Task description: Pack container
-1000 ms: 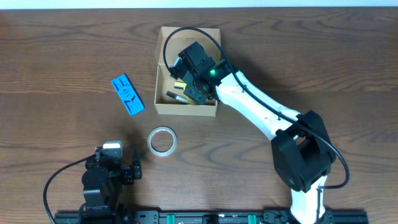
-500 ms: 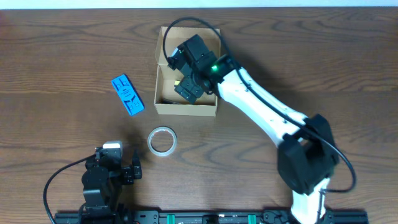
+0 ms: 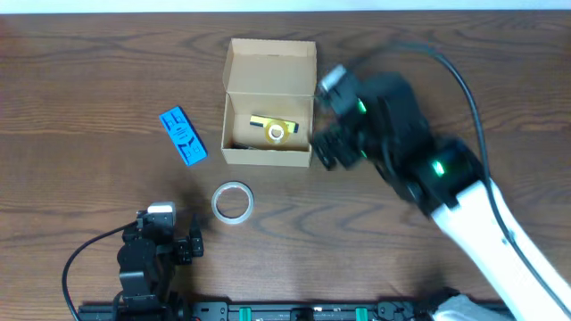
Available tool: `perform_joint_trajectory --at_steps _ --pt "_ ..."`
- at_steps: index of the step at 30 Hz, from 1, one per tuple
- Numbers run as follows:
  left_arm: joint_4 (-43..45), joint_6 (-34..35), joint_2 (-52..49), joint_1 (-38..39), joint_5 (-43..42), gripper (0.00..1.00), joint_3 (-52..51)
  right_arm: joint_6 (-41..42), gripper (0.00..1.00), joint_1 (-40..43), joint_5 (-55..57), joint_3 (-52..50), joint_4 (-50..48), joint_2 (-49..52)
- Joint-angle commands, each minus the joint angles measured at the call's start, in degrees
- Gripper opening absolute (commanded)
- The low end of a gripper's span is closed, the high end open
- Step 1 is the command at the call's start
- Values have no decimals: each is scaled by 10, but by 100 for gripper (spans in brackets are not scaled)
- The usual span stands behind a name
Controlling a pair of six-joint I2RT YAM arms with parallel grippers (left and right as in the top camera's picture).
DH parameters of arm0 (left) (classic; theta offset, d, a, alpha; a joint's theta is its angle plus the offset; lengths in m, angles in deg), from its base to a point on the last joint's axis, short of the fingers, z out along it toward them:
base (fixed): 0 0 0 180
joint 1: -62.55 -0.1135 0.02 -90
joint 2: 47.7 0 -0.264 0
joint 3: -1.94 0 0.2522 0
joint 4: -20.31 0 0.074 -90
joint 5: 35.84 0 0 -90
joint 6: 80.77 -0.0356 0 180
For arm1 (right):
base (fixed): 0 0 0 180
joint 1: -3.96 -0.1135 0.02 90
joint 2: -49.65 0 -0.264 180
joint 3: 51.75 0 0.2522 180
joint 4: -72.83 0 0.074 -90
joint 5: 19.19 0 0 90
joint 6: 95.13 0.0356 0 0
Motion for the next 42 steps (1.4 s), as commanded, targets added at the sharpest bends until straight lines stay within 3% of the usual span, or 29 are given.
perform_joint_trajectory --at_steps 1,10,19,23,27,33,37,42 --pt "-2 -6 3 -4 1 95 -3 54 99 4 10 -95 -20 -86" --pt "-2 -6 3 -4 1 95 -3 197 99 4 46 -346 -48 -374" --pt "-1 -6 3 -4 1 95 -3 236 99 4 43 -476 -42 -618" --pt "-1 -3 3 -4 -2 95 -3 236 99 4 44 -489 -45 -642" --pt "-6 60 3 -4 -6 95 12 235 99 4 46 -489 -44 -642" --pt "-39 122 -38 -4 2 95 112 236 99 4 45 -489 -44 -642" --pt "-65 146 -148 -4 3 95 197 235 99 4 45 -489 -44 -642" --pt "-83 160 -356 -4 -15 95 329 235 99 4 45 -489 -44 -642"
